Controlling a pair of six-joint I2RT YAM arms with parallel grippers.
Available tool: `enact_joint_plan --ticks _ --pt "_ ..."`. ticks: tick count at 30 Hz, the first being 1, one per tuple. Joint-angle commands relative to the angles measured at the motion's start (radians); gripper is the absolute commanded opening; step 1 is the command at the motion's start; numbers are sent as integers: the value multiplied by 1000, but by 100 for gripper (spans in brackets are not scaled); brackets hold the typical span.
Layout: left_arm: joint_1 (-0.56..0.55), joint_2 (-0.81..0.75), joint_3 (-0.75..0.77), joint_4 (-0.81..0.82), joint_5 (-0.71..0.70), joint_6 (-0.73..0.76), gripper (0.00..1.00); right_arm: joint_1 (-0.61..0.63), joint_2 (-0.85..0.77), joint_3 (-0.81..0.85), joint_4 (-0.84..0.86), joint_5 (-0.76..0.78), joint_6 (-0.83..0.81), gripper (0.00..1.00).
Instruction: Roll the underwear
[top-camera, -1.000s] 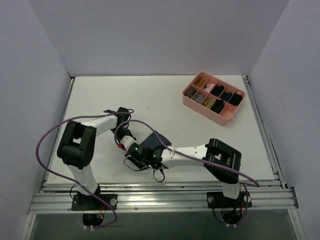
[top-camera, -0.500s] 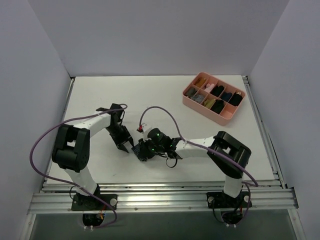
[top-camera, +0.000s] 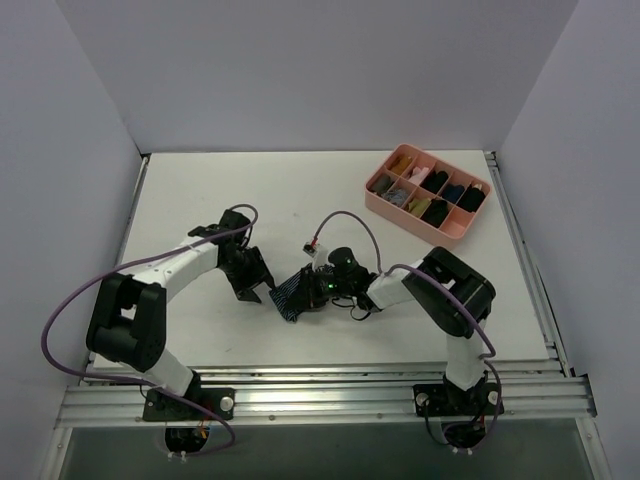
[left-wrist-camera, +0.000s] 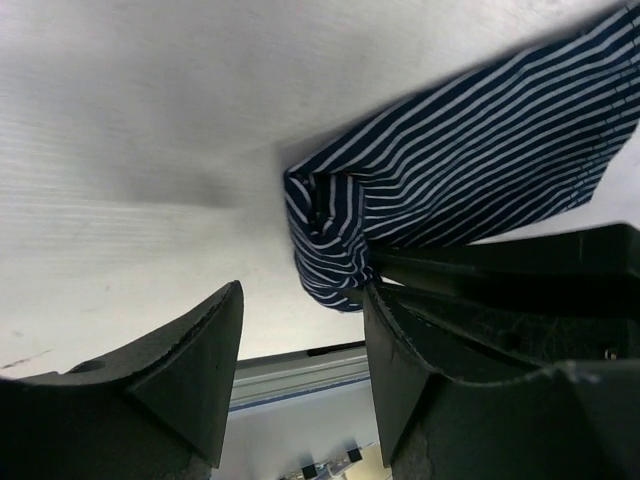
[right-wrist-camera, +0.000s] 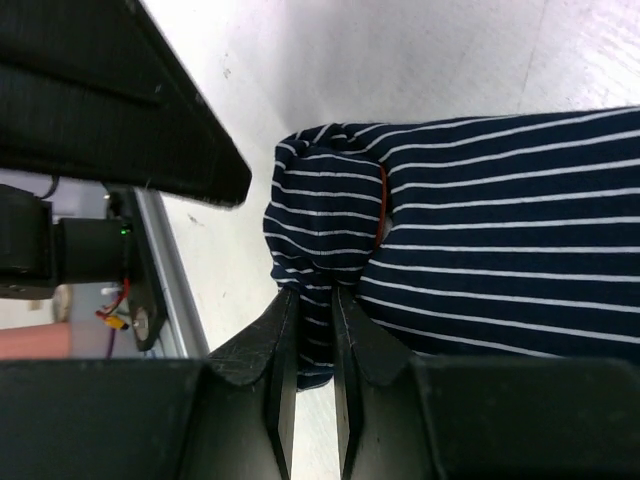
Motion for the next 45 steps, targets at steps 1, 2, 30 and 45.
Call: enact_joint_plan --ticks 1,2,30,45 --pt "-37 -22 -1 82 -7 -32 59 -26 79 -60 -60 -66 28 0" --pt "-43 -20 -7 86 -10 -35 59 -33 90 -62 -59 -73 31 0" --pt "-114 211 30 124 53 -25 2 -64 -62 52 -489 49 -166 30" --pt "-120 328 131 -91 47 27 2 235 -268 199 -723 575 -354 45"
